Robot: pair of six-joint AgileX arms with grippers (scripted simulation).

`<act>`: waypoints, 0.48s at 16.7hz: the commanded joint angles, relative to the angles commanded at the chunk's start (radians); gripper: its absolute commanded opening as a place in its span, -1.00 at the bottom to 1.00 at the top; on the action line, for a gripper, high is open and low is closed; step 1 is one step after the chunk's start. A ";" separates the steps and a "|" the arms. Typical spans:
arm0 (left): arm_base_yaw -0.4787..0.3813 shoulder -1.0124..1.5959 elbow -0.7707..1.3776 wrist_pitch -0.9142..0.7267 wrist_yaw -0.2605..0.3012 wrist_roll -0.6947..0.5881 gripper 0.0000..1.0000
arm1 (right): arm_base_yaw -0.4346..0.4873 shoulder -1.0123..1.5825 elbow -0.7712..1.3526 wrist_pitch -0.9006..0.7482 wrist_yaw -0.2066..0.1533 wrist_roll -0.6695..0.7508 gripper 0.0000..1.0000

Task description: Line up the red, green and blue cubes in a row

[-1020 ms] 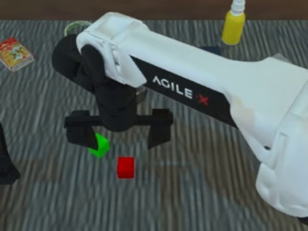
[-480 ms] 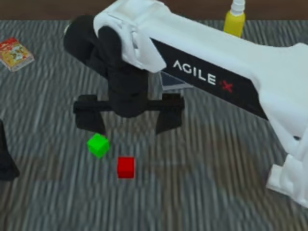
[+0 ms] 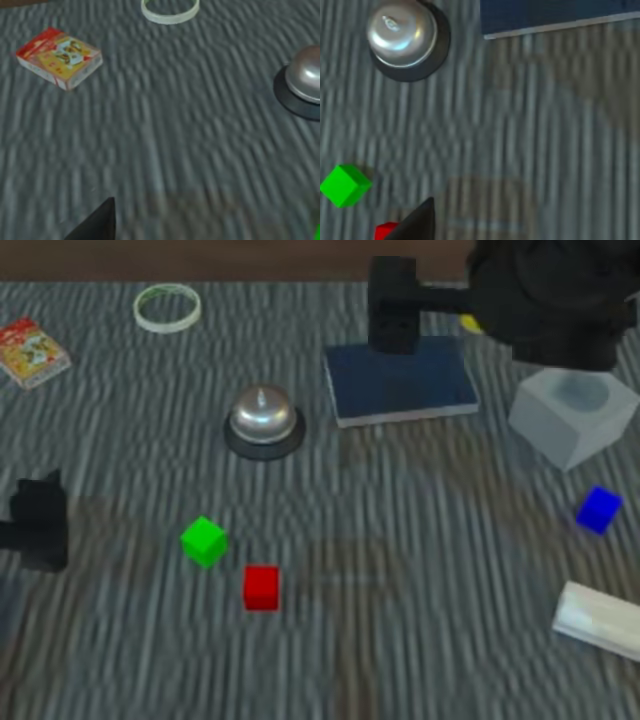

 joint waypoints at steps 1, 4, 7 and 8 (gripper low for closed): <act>-0.018 0.092 0.062 -0.046 0.000 0.010 1.00 | -0.042 -0.118 -0.104 0.057 0.007 -0.043 1.00; -0.076 0.382 0.255 -0.191 0.001 0.041 1.00 | -0.171 -0.485 -0.442 0.237 0.017 -0.176 1.00; -0.131 0.656 0.442 -0.334 0.000 0.071 1.00 | -0.297 -0.837 -0.785 0.422 0.007 -0.305 1.00; -0.148 0.737 0.500 -0.378 0.000 0.080 1.00 | -0.335 -0.943 -0.894 0.483 -0.001 -0.344 1.00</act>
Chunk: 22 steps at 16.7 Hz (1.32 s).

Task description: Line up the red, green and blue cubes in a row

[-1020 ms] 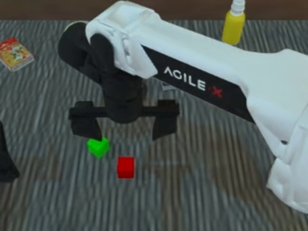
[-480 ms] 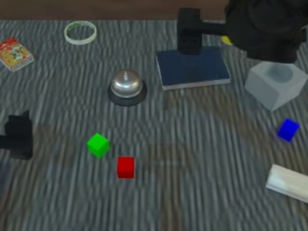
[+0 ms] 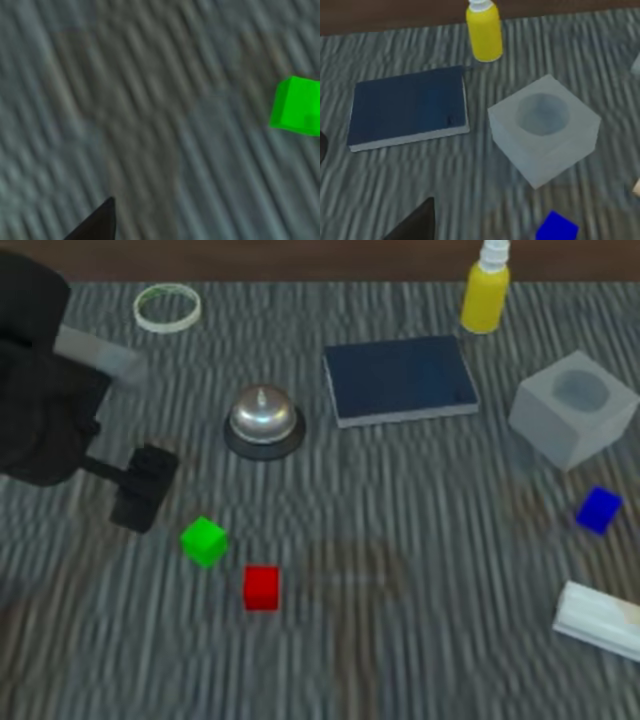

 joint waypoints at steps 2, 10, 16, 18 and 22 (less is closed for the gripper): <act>-0.033 0.155 0.115 -0.086 0.000 0.018 1.00 | -0.070 -0.191 -0.203 0.118 -0.022 -0.070 1.00; -0.127 0.587 0.449 -0.314 0.002 0.067 1.00 | -0.259 -0.684 -0.745 0.502 -0.142 -0.238 1.00; -0.139 0.640 0.496 -0.342 0.003 0.073 1.00 | -0.282 -0.756 -0.811 0.559 -0.166 -0.253 1.00; -0.136 0.646 0.500 -0.343 0.003 0.073 1.00 | -0.282 -0.756 -0.811 0.559 -0.166 -0.253 1.00; -0.137 0.671 0.461 -0.276 0.003 0.075 1.00 | -0.282 -0.756 -0.811 0.559 -0.166 -0.253 1.00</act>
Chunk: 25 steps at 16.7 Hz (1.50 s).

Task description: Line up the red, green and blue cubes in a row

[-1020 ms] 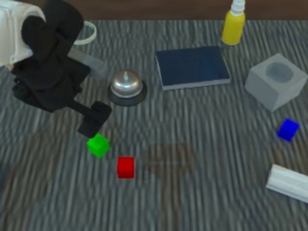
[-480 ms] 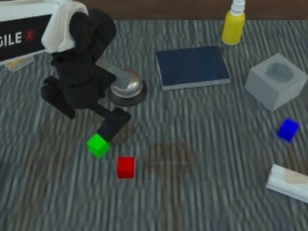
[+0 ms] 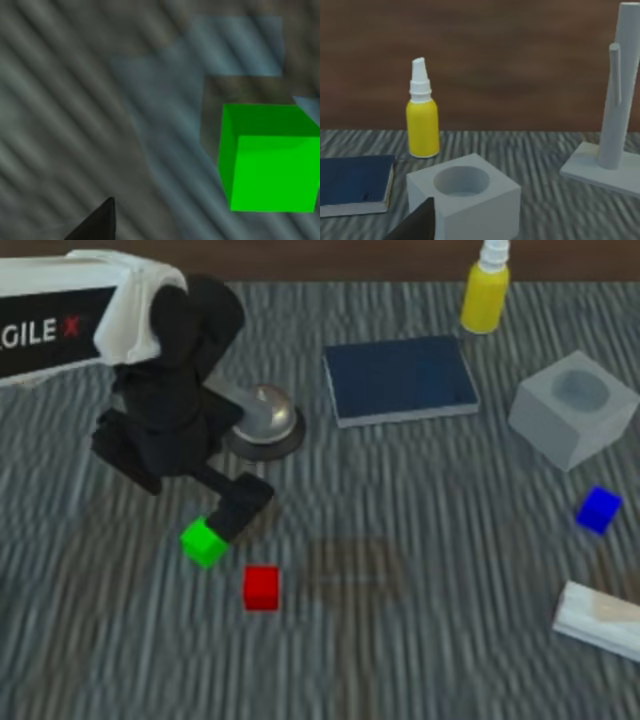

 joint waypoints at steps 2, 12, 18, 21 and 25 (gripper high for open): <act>0.000 0.029 -0.042 0.071 0.000 0.001 1.00 | 0.000 0.000 0.000 0.000 0.000 0.000 1.00; 0.000 0.090 -0.125 0.216 0.001 0.001 0.85 | 0.000 0.000 0.000 0.000 0.000 0.000 1.00; 0.000 0.090 -0.125 0.216 0.001 0.001 -0.06 | 0.000 0.000 0.000 0.000 0.000 0.000 1.00; 0.000 0.090 -0.125 0.216 0.001 0.001 -0.51 | 0.000 0.000 0.000 0.000 0.000 0.000 1.00; 0.000 0.090 -0.125 0.216 0.001 0.001 -1.00 | 0.000 0.000 0.000 0.000 0.000 0.000 1.00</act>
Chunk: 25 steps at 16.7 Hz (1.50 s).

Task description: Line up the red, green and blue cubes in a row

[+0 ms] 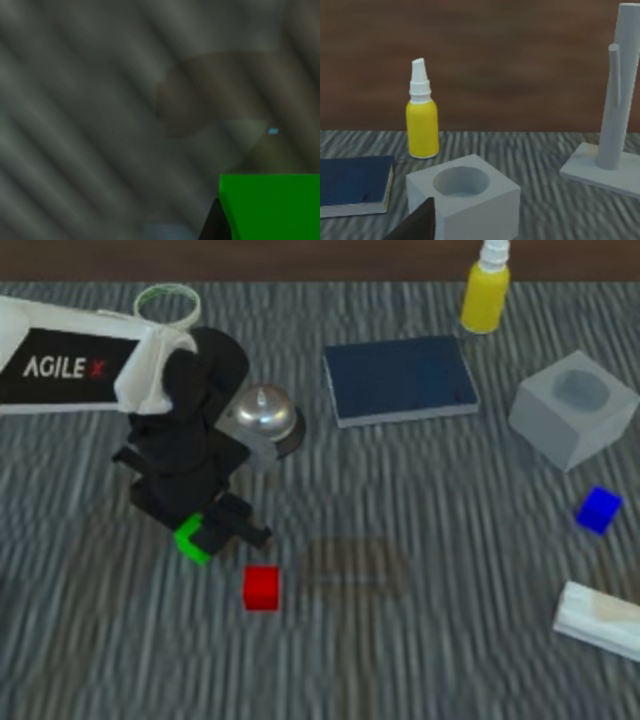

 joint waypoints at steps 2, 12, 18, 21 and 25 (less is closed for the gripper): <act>0.000 0.000 0.000 0.000 0.000 0.000 -1.00 | 0.000 0.000 0.000 0.000 0.000 0.000 1.00; 0.005 -0.051 0.056 -0.084 0.006 -0.004 -1.00 | 0.000 0.000 0.000 0.000 0.000 0.000 1.00; 0.018 -0.126 0.154 -0.258 0.004 -0.005 -1.00 | 0.000 0.000 0.000 0.000 0.000 0.000 1.00; 0.013 -0.123 0.152 -0.256 0.004 -0.004 -1.00 | 0.000 0.000 0.000 0.000 0.000 0.000 1.00; -0.020 -0.106 0.183 -0.270 0.003 -0.071 -1.00 | 0.000 0.000 0.000 0.000 0.000 0.000 1.00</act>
